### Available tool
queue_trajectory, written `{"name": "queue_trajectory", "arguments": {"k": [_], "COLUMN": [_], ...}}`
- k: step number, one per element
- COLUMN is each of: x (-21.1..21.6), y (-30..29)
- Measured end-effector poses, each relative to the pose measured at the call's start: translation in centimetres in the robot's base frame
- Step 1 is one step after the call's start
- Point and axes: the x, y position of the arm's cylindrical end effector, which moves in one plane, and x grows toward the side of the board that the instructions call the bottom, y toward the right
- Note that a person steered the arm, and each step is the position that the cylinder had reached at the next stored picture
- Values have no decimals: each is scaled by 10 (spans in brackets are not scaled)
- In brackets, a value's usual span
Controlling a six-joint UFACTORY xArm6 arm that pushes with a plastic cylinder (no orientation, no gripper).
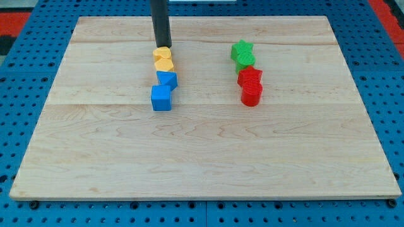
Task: Move the yellow heart to the top left corner of the board
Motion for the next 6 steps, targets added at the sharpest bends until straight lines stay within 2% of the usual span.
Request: {"name": "queue_trajectory", "arguments": {"k": [2, 3, 6], "x": [-9, -43, -12], "y": [-2, -1, 57]}}
